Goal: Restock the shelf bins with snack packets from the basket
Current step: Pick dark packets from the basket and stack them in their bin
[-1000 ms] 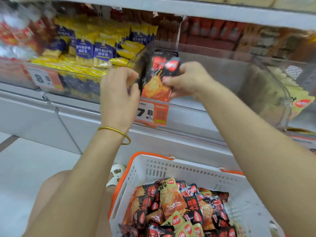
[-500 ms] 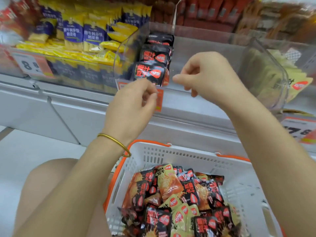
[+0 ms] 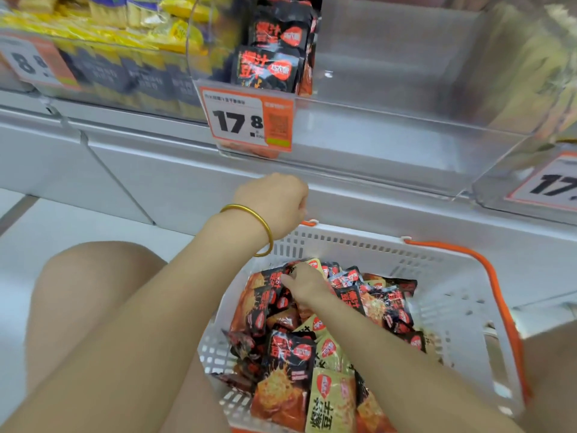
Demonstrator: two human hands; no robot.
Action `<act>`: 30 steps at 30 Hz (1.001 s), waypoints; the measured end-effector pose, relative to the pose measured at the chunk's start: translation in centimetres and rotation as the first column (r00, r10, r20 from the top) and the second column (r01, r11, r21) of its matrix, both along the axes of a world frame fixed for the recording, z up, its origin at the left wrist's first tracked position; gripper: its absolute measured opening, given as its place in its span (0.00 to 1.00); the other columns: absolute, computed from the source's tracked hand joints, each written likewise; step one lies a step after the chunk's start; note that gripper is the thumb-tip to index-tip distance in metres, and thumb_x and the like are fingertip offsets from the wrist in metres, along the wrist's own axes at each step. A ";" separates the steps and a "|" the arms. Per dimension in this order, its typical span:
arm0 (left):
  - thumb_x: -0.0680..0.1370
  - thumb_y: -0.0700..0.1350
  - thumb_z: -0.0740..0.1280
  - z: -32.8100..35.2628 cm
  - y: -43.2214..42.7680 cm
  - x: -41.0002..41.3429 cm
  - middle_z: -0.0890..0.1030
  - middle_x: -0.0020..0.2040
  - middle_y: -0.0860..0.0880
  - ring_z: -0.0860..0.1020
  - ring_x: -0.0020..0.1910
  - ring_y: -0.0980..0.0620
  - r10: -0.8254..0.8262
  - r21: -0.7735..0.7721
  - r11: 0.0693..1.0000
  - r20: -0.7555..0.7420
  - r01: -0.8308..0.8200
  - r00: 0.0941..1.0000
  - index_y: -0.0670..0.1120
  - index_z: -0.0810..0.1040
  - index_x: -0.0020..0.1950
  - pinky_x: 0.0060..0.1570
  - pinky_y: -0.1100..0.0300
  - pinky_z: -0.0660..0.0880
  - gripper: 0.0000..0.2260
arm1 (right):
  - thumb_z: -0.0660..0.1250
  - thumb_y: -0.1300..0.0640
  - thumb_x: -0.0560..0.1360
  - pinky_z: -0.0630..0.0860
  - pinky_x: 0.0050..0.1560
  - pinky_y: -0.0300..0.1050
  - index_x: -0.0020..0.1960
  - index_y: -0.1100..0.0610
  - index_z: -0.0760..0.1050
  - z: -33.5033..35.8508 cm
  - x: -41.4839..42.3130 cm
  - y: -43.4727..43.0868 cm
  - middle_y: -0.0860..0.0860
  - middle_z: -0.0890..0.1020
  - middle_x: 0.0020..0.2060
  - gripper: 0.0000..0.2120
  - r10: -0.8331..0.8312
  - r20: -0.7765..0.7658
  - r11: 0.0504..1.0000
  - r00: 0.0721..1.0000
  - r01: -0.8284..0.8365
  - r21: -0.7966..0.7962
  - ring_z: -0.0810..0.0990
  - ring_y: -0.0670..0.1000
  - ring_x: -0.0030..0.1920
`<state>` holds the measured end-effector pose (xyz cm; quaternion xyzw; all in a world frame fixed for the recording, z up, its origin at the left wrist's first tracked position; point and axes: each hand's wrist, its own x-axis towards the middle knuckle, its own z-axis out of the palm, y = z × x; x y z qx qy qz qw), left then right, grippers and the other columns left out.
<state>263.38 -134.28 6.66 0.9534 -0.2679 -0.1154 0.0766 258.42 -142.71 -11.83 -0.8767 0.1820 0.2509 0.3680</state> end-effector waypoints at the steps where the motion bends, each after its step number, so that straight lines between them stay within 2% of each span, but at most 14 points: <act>1: 0.78 0.44 0.61 -0.1 0.0 0.1 0.79 0.53 0.46 0.76 0.53 0.43 0.000 0.014 1.000 0.000 0.000 1.000 0.48 0.76 0.50 0.51 0.52 0.74 0.05 | 0.62 0.50 0.79 0.63 0.32 0.44 0.39 0.56 0.63 -0.9 0.2 0.7 0.51 0.68 0.34 0.15 -0.046 0.043 0.999 0.998 0.047 -0.018 0.68 0.52 0.35; 3: 0.78 0.44 0.61 -0.1 0.0 0.2 0.79 0.53 0.46 0.76 0.53 0.43 0.000 0.038 0.999 0.002 0.000 1.000 0.48 0.76 0.50 0.51 0.53 0.74 0.05 | 0.64 0.48 0.77 0.65 0.39 0.45 0.45 0.56 0.64 -2.0 0.4 1.6 0.54 0.72 0.43 0.13 -0.067 0.098 0.994 0.993 0.075 -0.077 0.70 0.54 0.42; 5: 0.79 0.44 0.61 0.0 0.1 0.4 0.79 0.53 0.46 0.76 0.53 0.43 -0.003 0.052 0.999 -0.001 0.003 1.000 0.48 0.76 0.51 0.51 0.51 0.74 0.06 | 0.66 0.49 0.76 0.66 0.40 0.45 0.43 0.56 0.65 -2.3 0.6 2.0 0.56 0.75 0.47 0.14 -0.047 0.114 0.989 0.992 0.063 -0.135 0.73 0.55 0.44; 9: 0.79 0.43 0.61 0.0 0.6 0.6 0.78 0.54 0.46 0.76 0.54 0.44 -0.006 0.082 0.997 -0.014 0.007 1.000 0.47 0.77 0.54 0.52 0.53 0.74 0.07 | 0.66 0.58 0.76 0.60 0.30 0.38 0.33 0.52 0.58 -0.6 1.1 0.7 0.48 0.66 0.32 0.19 -0.076 0.200 0.997 0.977 0.078 -0.002 0.67 0.50 0.37; 14: 0.78 0.42 0.64 -0.3 0.7 0.9 0.77 0.60 0.46 0.74 0.58 0.45 -0.073 0.132 0.987 -0.112 0.087 0.991 0.47 0.74 0.62 0.56 0.53 0.73 0.12 | 0.66 0.63 0.75 0.60 0.32 0.41 0.37 0.54 0.62 7.6 1.1 -3.6 0.49 0.68 0.32 0.15 0.081 0.385 0.991 0.919 -0.115 0.066 0.68 0.51 0.35; 16: 0.77 0.43 0.66 -0.1 0.3 0.7 0.76 0.61 0.46 0.74 0.59 0.45 -0.095 0.088 0.990 -0.182 0.113 0.979 0.46 0.71 0.64 0.56 0.54 0.72 0.16 | 0.68 0.62 0.75 0.63 0.32 0.39 0.40 0.54 0.67 11.6 0.6 -4.8 0.47 0.73 0.33 0.11 0.076 0.418 0.980 0.905 -0.145 0.134 0.71 0.43 0.32; 18: 0.76 0.44 0.67 0.5 0.1 0.6 0.76 0.52 0.47 0.74 0.52 0.47 -0.112 -0.006 0.994 -0.215 0.113 0.970 0.46 0.72 0.56 0.48 0.57 0.70 0.10 | 0.68 0.63 0.74 0.65 0.29 0.34 0.42 0.56 0.70 15.3 0.1 -5.4 0.48 0.77 0.30 0.08 0.008 0.454 0.963 0.891 -0.128 0.235 0.71 0.39 0.26; 20: 0.76 0.45 0.68 2.0 0.2 0.4 0.73 0.42 0.50 0.73 0.44 0.49 -0.105 -0.122 0.989 -0.202 0.082 0.974 0.47 0.69 0.45 0.40 0.58 0.66 0.08 | 0.69 0.64 0.73 0.68 0.28 0.36 0.43 0.58 0.73 18.2 -0.4 -5.7 0.52 0.79 0.29 0.05 -0.100 0.514 0.956 0.852 -0.062 0.287 0.73 0.43 0.26; 21: 0.76 0.45 0.68 2.7 0.6 0.4 0.74 0.42 0.49 0.74 0.44 0.48 -0.102 -0.205 0.977 -0.199 0.060 0.975 0.46 0.69 0.45 0.41 0.56 0.68 0.08 | 0.70 0.63 0.73 0.70 0.29 0.37 0.42 0.58 0.74 19.5 -0.6 -5.9 0.53 0.79 0.28 0.05 -0.164 0.542 0.946 0.824 -0.023 0.323 0.75 0.45 0.26; 24: 0.76 0.41 0.68 5.6 1.8 0.0 0.80 0.44 0.43 0.78 0.42 0.50 -0.096 -0.518 0.855 -0.201 -0.023 0.975 0.41 0.74 0.51 0.39 0.59 0.74 0.06 | 0.71 0.64 0.71 0.78 0.35 0.43 0.45 0.56 0.76 22.8 -1.1 -6.4 0.52 0.81 0.33 0.06 -0.285 0.523 0.854 0.803 -0.035 0.520 0.79 0.46 0.31; 26: 0.76 0.39 0.67 7.6 2.4 0.3 0.81 0.43 0.42 0.79 0.38 0.52 -0.072 -0.667 0.744 -0.137 -0.038 0.988 0.42 0.75 0.51 0.35 0.61 0.75 0.05 | 0.70 0.67 0.71 0.81 0.38 0.47 0.47 0.55 0.77 25.0 -0.8 -6.3 0.49 0.83 0.37 0.09 -0.203 0.538 0.848 0.818 -0.128 0.514 0.81 0.46 0.36; 27: 0.76 0.39 0.67 8.4 2.5 0.6 0.81 0.44 0.41 0.79 0.39 0.50 -0.029 -0.712 0.702 -0.076 -0.034 0.997 0.41 0.75 0.52 0.37 0.56 0.77 0.06 | 0.70 0.68 0.71 0.81 0.38 0.47 0.47 0.55 0.77 26.1 -0.3 -6.1 0.47 0.83 0.36 0.10 -0.181 0.571 0.859 0.801 -0.155 0.489 0.81 0.44 0.35; 28: 0.76 0.40 0.67 9.1 2.5 1.2 0.80 0.44 0.41 0.79 0.40 0.48 0.033 -0.759 0.651 -0.013 -0.032 0.999 0.40 0.74 0.53 0.39 0.53 0.78 0.08 | 0.70 0.68 0.71 0.81 0.37 0.46 0.47 0.54 0.77 27.4 0.6 -6.0 0.47 0.83 0.35 0.11 -0.189 0.616 0.868 0.764 -0.163 0.468 0.81 0.44 0.35; 30: 0.76 0.39 0.67 10.5 2.6 2.7 0.78 0.44 0.46 0.77 0.39 0.54 0.195 -0.864 0.503 0.072 -0.037 0.978 0.43 0.72 0.54 0.41 0.59 0.77 0.08 | 0.70 0.68 0.71 0.81 0.37 0.47 0.49 0.55 0.77 29.9 3.3 -5.9 0.49 0.83 0.37 0.11 -0.292 0.710 0.877 0.641 -0.117 0.467 0.81 0.44 0.35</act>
